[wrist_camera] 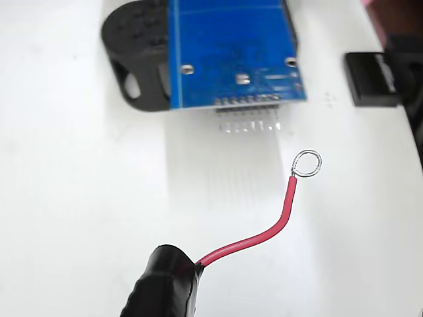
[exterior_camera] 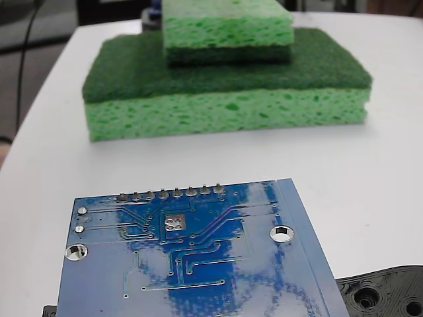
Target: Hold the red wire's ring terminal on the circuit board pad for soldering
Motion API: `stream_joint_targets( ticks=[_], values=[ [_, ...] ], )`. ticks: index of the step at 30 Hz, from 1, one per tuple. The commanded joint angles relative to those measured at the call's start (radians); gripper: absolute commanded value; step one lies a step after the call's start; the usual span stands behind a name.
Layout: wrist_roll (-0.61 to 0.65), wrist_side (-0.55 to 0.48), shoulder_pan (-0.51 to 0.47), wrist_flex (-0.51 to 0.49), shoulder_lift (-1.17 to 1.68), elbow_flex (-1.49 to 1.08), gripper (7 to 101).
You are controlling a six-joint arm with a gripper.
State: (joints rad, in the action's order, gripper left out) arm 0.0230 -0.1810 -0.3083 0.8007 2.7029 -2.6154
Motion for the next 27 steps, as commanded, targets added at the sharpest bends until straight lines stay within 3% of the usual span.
stream_joint_targets(
  ticks=[1, 9, 17, 27],
  values=[
    [0.037, -0.052, -0.018, -0.008, -0.256, 0.155, 100.3],
    [0.170, -0.227, -0.094, 0.034, -0.644, 0.433, 100.3],
    [0.301, -0.416, -0.150, 0.114, -0.775, 0.566, 100.3],
    [0.480, -0.546, -0.212, 0.268, -0.959, 0.742, 100.3]
  ],
)
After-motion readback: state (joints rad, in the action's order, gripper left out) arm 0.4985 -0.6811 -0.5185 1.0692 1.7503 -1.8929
